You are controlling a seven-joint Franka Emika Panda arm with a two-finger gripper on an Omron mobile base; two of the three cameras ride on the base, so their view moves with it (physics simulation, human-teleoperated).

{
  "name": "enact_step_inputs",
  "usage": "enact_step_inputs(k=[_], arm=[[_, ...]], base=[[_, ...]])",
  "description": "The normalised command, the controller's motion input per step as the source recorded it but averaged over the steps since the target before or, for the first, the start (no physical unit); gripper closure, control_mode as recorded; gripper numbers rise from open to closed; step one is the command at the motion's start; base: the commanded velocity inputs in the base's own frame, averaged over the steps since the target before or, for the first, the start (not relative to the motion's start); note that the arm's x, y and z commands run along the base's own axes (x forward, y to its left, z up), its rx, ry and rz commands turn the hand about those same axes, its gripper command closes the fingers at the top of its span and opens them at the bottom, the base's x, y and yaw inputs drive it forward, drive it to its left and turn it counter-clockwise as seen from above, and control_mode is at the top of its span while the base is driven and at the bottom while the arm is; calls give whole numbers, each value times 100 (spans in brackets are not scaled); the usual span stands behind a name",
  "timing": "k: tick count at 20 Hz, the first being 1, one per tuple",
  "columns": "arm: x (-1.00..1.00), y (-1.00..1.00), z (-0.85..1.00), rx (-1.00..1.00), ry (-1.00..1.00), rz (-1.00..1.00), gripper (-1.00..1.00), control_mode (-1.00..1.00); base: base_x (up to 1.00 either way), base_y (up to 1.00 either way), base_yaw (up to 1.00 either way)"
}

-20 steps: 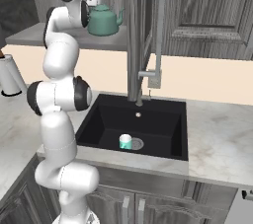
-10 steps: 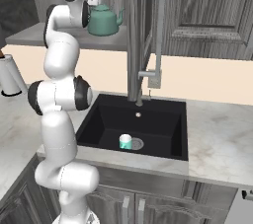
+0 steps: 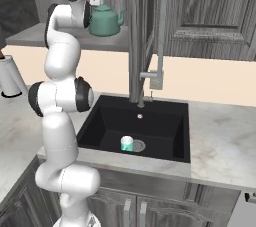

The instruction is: Open the cabinet, pick the kettle from the cabinet, and place it in the sink.

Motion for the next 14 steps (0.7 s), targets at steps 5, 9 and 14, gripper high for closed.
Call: enact_step_inputs(k=[5,9,14], arm=[[0,7,-2,0,0,0,100,-100],[0,7,0,0,0,0,100,-100],[0,3,0,0,0,0,100,-100]], base=[[0,0,0],[0,0,0],[0,0,0]])
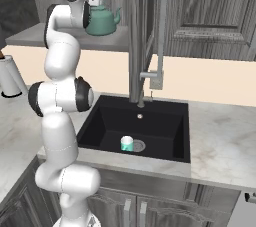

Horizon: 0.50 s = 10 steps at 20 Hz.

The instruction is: Open the cabinet, pick the kettle from the cabinet, and place it in the sink.

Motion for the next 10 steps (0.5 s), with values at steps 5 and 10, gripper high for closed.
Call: enact_step_inputs(k=[5,10], arm=[[0,0,0,0,0,0,100,-100],[-5,3,1,0,0,0,100,-100]], base=[[0,0,0],[0,0,0]])
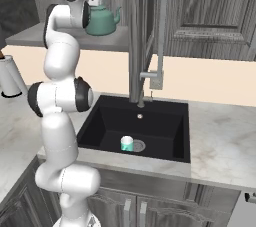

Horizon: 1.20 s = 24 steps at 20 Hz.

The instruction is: Open the cabinet, pick the kettle from the cabinet, and place it in the sink.

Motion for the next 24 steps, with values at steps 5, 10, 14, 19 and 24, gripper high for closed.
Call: enact_step_inputs(k=[5,10,14,19,24], arm=[[-16,4,3,0,-1,0,100,-100],[-23,-1,2,0,-2,0,100,-100],[-21,-2,2,0,0,0,100,-100],[-21,0,1,0,0,0,100,-100],[-18,1,1,0,0,0,100,-100]], base=[[0,0,0],[0,0,0],[0,0,0],[0,0,0],[0,0,0]])
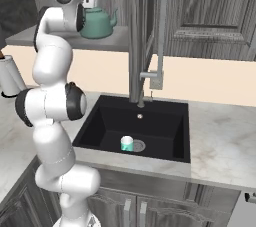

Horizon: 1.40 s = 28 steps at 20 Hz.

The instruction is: Open the cabinet, pick the kettle from the cabinet, and place it in the sink.

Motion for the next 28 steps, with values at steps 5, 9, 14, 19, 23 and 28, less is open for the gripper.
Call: enact_step_inputs(k=[5,9,14,19,23,28], arm=[[-13,1,1,0,0,0,100,-100],[-32,0,2,0,0,0,100,-100],[-40,0,0,0,-1,0,100,-100],[-45,0,1,0,0,-1,100,-100],[-53,-5,0,1,-4,0,100,-100],[-52,-11,5,1,-5,-3,100,-100]], base=[[0,0,0],[0,0,0],[0,0,0],[0,0,0],[0,0,0],[0,0,0]])
